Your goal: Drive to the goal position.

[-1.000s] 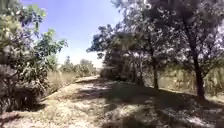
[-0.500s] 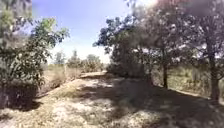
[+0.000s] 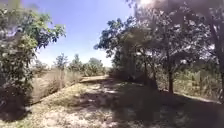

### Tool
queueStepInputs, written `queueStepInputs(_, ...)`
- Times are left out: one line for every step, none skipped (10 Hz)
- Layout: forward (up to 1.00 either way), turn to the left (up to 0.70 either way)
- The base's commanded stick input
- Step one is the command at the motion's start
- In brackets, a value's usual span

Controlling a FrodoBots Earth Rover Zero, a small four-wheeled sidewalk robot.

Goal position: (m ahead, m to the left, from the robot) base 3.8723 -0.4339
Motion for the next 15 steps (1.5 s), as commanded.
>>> queueStepInputs(0.7, 0.0)
queueStepInputs(0.7, 0.0)
queueStepInputs(0.7, 0.03)
queueStepInputs(0.7, 0.35)
queueStepInputs(0.7, 0.35)
queueStepInputs(0.7, 0.14)
queueStepInputs(0.7, 0.0)
queueStepInputs(0.7, 0.0)
queueStepInputs(0.7, 0.0)
queueStepInputs(0.7, 0.0)
queueStepInputs(0.7, 0.0)
queueStepInputs(0.7, 0.0)
queueStepInputs(0.7, 0.0)
queueStepInputs(0.7, 0.0)
queueStepInputs(0.7, 0.0)
